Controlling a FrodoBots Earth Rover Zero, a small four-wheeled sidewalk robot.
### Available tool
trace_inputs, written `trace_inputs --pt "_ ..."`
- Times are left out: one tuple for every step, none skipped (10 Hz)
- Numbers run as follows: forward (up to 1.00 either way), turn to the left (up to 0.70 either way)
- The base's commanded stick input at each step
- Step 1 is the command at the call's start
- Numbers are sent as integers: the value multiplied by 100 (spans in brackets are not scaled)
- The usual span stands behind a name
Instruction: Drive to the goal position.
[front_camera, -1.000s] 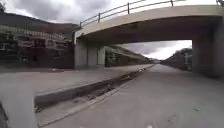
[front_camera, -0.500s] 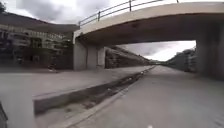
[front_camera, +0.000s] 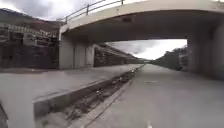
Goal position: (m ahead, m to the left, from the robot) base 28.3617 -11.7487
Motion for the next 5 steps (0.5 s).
trace_inputs --pt "0 0" --pt "0 0" --pt "0 0" --pt "0 0" --pt "0 0"
